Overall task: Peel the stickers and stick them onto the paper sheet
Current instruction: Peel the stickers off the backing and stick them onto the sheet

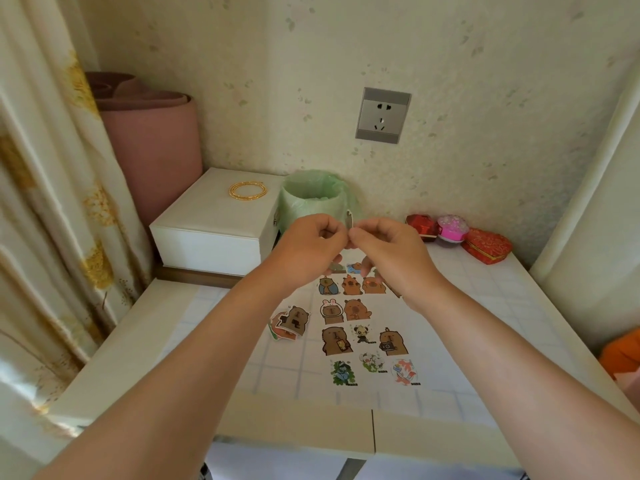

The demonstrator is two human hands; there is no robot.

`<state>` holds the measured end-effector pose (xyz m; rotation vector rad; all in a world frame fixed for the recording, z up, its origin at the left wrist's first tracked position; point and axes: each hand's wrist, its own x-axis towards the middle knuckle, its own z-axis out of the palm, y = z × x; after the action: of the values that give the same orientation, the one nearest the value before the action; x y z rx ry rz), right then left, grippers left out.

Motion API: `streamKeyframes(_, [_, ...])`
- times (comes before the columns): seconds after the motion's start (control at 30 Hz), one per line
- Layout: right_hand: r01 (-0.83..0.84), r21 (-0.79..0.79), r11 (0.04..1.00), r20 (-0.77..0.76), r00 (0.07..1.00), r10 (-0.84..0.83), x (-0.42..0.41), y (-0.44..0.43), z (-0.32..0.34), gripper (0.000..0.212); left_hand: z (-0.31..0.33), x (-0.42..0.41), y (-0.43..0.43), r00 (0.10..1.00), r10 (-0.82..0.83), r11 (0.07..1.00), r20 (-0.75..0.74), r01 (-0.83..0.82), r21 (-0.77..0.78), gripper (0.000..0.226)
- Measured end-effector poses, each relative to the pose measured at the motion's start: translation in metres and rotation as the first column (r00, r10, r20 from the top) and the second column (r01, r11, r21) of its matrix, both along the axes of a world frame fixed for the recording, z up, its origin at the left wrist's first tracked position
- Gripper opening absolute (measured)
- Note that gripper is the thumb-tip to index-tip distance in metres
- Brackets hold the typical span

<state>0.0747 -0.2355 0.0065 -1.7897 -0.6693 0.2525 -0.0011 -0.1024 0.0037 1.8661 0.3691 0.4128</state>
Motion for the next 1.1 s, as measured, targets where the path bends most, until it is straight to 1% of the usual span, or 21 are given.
streamKeyframes(0.1, [0.02, 0.008, 1.0, 0.085, 0.996, -0.021, -0.001, 0.008, -0.001, 0.009, 0.003, -0.006, 0.01, 1.0, 0.005, 0.999, 0.016, -0.006, 0.047, 0.014])
streamKeyframes(0.2, [0.045, 0.014, 0.999, 0.096, 0.994, -0.046, -0.003, 0.017, -0.003, 0.008, 0.004, -0.012, 0.025, 0.999, 0.036, 0.983, 0.008, -0.036, 0.18, 0.012])
streamKeyframes(0.33, [0.099, -0.011, 0.995, 0.101, 0.99, -0.097, -0.003, 0.035, -0.002, 0.007, 0.003, -0.024, 0.048, 0.991, 0.132, 0.91, -0.01, -0.117, 0.398, 0.01])
streamKeyframes(0.4, [0.132, 0.005, 0.991, 0.1, 0.986, -0.131, -0.001, 0.046, 0.001, 0.008, 0.004, -0.029, 0.06, 0.985, 0.173, 0.879, 0.02, -0.164, 0.449, 0.01])
streamKeyframes(0.5, [0.174, 0.031, 0.984, 0.132, 0.975, -0.177, 0.006, 0.066, 0.008, 0.014, 0.005, -0.034, 0.077, 0.97, 0.243, 0.871, 0.032, -0.232, 0.432, 0.011])
streamKeyframes(0.57, [0.214, 0.039, 0.976, 0.181, 0.959, -0.218, 0.018, 0.082, 0.014, 0.018, 0.005, -0.037, 0.088, 0.963, 0.267, 0.873, 0.022, -0.252, 0.418, 0.013])
streamKeyframes(0.63, [0.258, 0.01, 0.966, 0.258, 0.933, -0.252, 0.035, 0.098, 0.019, 0.015, 0.004, -0.039, 0.096, 0.961, 0.275, 0.879, 0.019, -0.259, 0.4, 0.014])
streamKeyframes(0.73, [0.317, -0.086, 0.945, 0.367, 0.892, -0.266, 0.057, 0.117, 0.025, 0.011, 0.001, -0.041, 0.104, 0.961, 0.276, 0.883, -0.005, -0.252, 0.395, 0.014])
streamKeyframes(0.83, [0.376, -0.214, 0.902, 0.467, 0.85, -0.243, 0.073, 0.132, 0.025, 0.009, -0.001, -0.04, 0.106, 0.965, 0.262, 0.885, -0.021, -0.232, 0.403, 0.014])
streamKeyframes(0.9, [0.382, -0.291, 0.877, 0.483, 0.85, -0.21, 0.08, 0.139, 0.023, 0.009, -0.002, -0.04, 0.105, 0.967, 0.252, 0.886, -0.027, -0.219, 0.409, 0.014])
streamKeyframes(0.97, [0.368, -0.35, 0.861, 0.479, 0.86, -0.172, 0.084, 0.142, 0.02, 0.013, -0.002, -0.039, 0.104, 0.968, 0.247, 0.883, -0.031, -0.212, 0.418, 0.013])
streamKeyframes(1.03, [0.347, -0.389, 0.853, 0.485, 0.865, -0.131, 0.085, 0.142, 0.019, 0.02, -0.003, -0.038, 0.103, 0.969, 0.245, 0.88, -0.031, -0.209, 0.427, 0.013])
streamKeyframes(1.1, [0.329, -0.368, 0.87, 0.498, 0.859, -0.114, 0.08, 0.138, 0.019, 0.023, -0.003, -0.036, 0.101, 0.971, 0.237, 0.876, -0.019, -0.206, 0.437, 0.014])
